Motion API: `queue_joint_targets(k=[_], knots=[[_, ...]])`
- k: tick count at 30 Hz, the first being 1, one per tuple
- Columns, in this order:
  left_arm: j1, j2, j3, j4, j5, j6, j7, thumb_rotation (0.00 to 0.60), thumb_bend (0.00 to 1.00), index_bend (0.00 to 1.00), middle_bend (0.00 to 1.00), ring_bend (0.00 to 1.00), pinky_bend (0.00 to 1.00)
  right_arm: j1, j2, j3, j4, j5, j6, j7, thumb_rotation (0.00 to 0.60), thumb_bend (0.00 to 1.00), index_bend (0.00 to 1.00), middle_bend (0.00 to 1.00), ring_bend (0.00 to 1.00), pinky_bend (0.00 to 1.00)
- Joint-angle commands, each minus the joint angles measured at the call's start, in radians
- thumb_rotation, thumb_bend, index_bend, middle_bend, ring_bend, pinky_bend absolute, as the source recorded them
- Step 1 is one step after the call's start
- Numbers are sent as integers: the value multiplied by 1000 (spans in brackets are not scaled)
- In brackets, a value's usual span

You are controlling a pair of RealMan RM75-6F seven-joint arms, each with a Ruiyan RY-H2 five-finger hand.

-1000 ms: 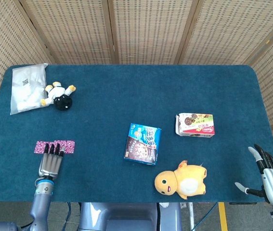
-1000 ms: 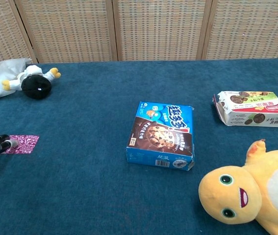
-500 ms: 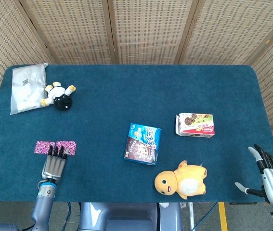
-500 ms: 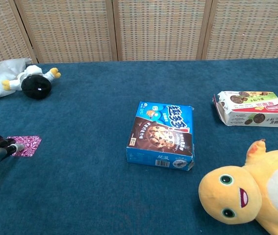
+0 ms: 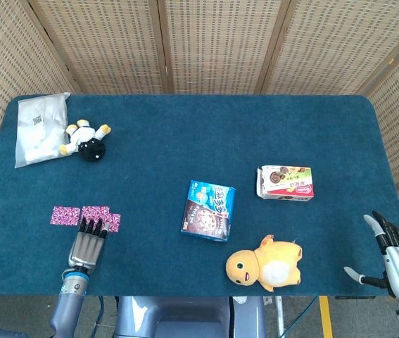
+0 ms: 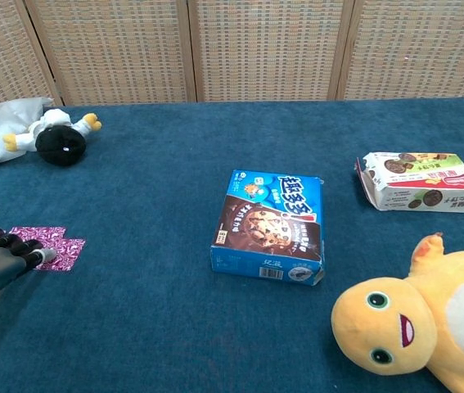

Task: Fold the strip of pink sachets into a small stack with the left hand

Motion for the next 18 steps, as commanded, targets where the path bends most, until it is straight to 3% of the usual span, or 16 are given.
queue_joint_targets(k=[1,18], knots=[[0,4,8,-20,7,10,2,600,962,40,0,0,0,0,0,0,1,-1,1,2,600,106,43,0,0,0],[34,55,99,-112,61,51,-6,600,957,52,0,0,0,-3,3,0,0,-4,7,7,600,105,43,0,0,0]])
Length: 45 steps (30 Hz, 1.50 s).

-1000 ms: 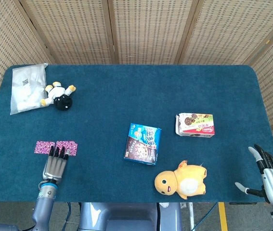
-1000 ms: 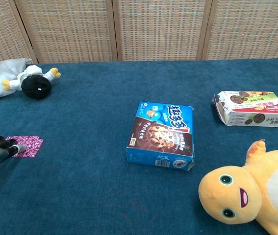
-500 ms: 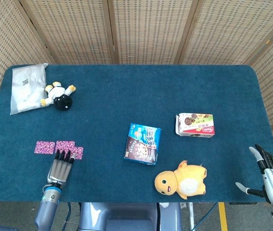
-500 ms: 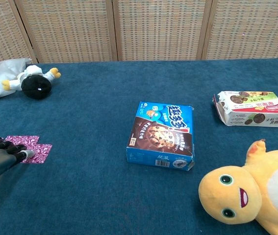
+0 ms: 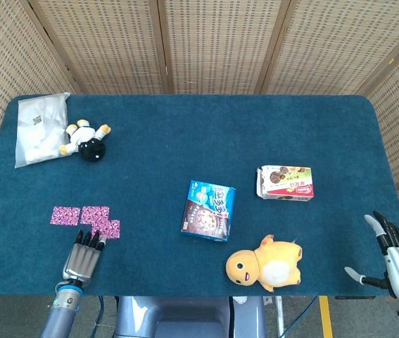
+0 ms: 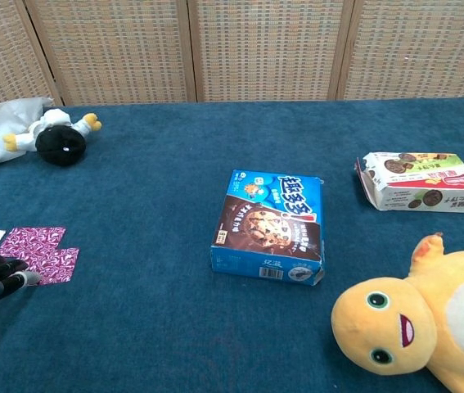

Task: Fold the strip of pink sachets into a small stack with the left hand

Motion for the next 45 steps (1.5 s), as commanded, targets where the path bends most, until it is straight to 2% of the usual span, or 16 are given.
queue_joint_targets(k=[1,28,40,43,45], knots=[[6,4,7,5,20,-3,-18,600,957,52,0,0,0,0,0,0,0,0,0,0,600,106,43,0,0,0],[28,59,53,-53,11,24,21,600,957,54,0,0,0,-1,-1,0,1,1,0,0,600,105,43,0,0,0],[45,106,79,-116,61,35,-15,600,951,54,0,0,0,-1,1,0,0,-1,2,2,600,107,43,0,0,0],[50,129,76,-129,91,29,-58,600,916,54,0,0,0,-1,0,-1,0,-2,1,-1,600,106,43,0,0,0],[54,145,71,-133,114,24,-90,600,803,54,0,0,0,-1,0,-1,-1,-1,0,-2,600,106,43,0,0,0]])
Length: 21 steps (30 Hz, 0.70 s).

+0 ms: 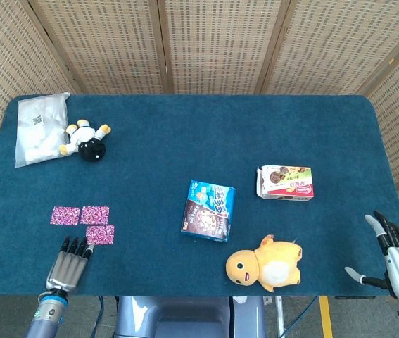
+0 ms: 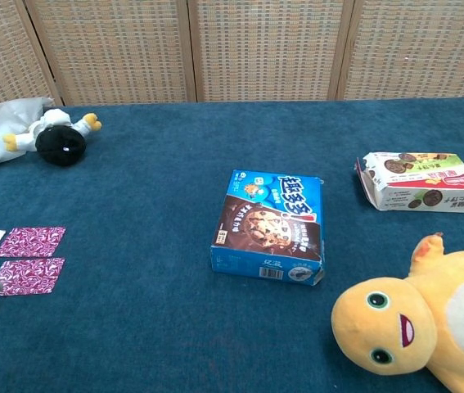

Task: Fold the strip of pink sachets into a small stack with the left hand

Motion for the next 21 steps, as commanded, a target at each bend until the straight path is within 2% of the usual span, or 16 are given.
queue_joint_targets(k=[1,6,9,16,21], knots=[[7,30,-11,-12,42,-8,-56,600,757,54,0,0,0,0,0,0,0,0,-1,-1,600,106,43,0,0,0],[15,69,-47,-17,108,-13,-154,600,516,54,0,0,0,0,-1,0,-1,1,-1,-3,600,106,43,0,0,0],[19,86,-70,-17,138,-7,-196,600,434,54,0,0,0,0,-1,0,0,2,-1,-3,600,105,43,0,0,0],[19,121,-152,-7,164,-10,-297,600,358,54,0,0,0,1,-2,0,0,1,-1,-5,600,105,42,0,0,0],[-6,136,-225,35,130,-40,-322,600,332,61,0,0,0,1,-3,-1,-1,1,-4,-9,600,109,43,0,0,0]])
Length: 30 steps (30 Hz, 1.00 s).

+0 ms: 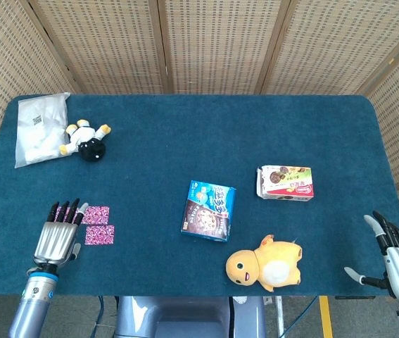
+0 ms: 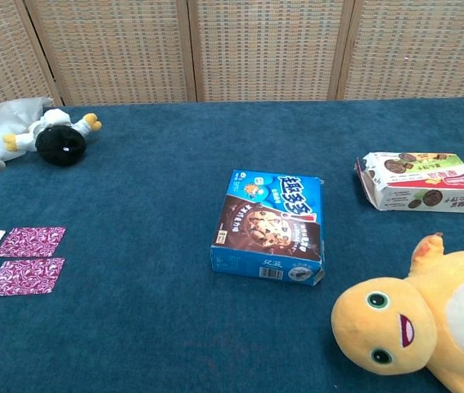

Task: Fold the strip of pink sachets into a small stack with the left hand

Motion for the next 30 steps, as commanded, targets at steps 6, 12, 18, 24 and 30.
queue_joint_targets(k=[6,12,18,24,30], knots=[[-38,1,-95,84,-84,-62,-33,600,327,130,0,0,0,2,-2,0,-1,3,-4,-5,600,106,43,0,0,0],[-56,-27,-136,134,-146,-95,-49,600,278,172,0,0,0,3,-3,0,0,5,-8,-5,600,106,43,0,0,0],[-71,-54,-158,175,-196,-109,-42,600,250,178,0,0,0,5,-4,0,2,6,-13,-4,600,106,43,0,0,0],[-82,-88,-170,215,-230,-118,-38,600,250,226,0,0,0,9,-6,-1,3,9,-21,-3,600,106,43,0,0,0],[-105,-121,-188,251,-295,-138,-15,600,250,261,0,0,0,12,-6,-1,4,13,-30,-2,600,105,43,0,0,0]])
